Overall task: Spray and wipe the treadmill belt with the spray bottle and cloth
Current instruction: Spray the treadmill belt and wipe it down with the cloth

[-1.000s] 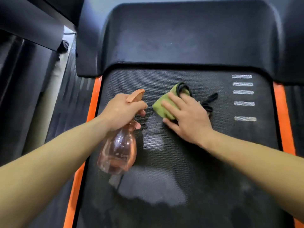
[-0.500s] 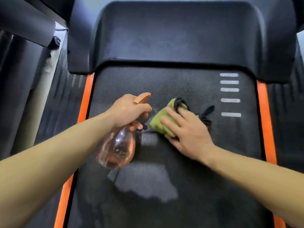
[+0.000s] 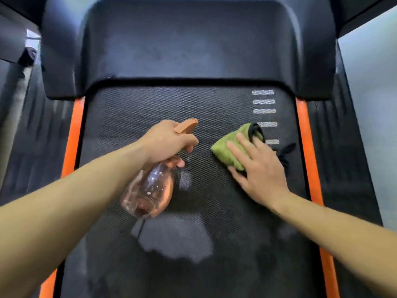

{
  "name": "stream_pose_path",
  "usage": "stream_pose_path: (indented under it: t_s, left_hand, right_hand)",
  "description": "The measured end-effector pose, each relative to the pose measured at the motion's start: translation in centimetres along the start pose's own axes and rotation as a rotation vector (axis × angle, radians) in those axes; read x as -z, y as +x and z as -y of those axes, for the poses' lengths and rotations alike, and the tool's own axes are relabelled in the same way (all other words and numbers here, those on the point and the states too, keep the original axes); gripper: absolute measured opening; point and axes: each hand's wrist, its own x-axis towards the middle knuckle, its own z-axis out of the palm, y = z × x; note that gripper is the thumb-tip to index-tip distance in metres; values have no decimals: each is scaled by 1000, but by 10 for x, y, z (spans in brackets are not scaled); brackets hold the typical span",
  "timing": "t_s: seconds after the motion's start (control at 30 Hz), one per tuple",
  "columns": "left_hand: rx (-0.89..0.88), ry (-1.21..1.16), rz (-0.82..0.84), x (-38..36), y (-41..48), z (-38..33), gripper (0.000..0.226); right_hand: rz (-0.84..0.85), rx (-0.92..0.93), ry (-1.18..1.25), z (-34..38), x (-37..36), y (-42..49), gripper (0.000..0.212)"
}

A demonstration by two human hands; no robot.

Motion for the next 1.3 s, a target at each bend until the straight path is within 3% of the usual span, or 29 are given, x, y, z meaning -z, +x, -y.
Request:
stream_pose_path:
  t_s: [0.1, 0.17, 0.47, 0.63, 0.87, 1.03, 1.17, 1.3]
  left_hand:
    - [-23, 7, 43, -15, 8, -13, 28]
    - [-26, 46, 51, -27, 14, -22, 17]
    - [-136, 335, 105, -70, 18, -45, 28]
    - [-178, 326, 144, -80, 14, -53, 24]
    - [-155, 200, 76, -84, 19, -78, 14]
    - [-104, 235, -73, -81, 27, -89, 15]
    - [-56, 176, -89, -71, 29, -81, 19]
    - [-43, 215, -150, -46, 21, -67, 23]
  right_hand:
    - [111, 169, 13, 27, 3, -73, 61]
    - [124, 172, 13, 33, 4, -94, 62]
    - [52, 0, 72, 52, 2, -121, 65]
    - [71, 78, 44, 59, 3, -145, 63]
    - [88, 96, 44, 55, 2, -143, 66]
    - [75, 88, 60, 51, -2, -136, 62]
    - [21, -69, 51, 26, -4, -93, 66]
    - [-68, -304, 26, -37, -1, 13, 64]
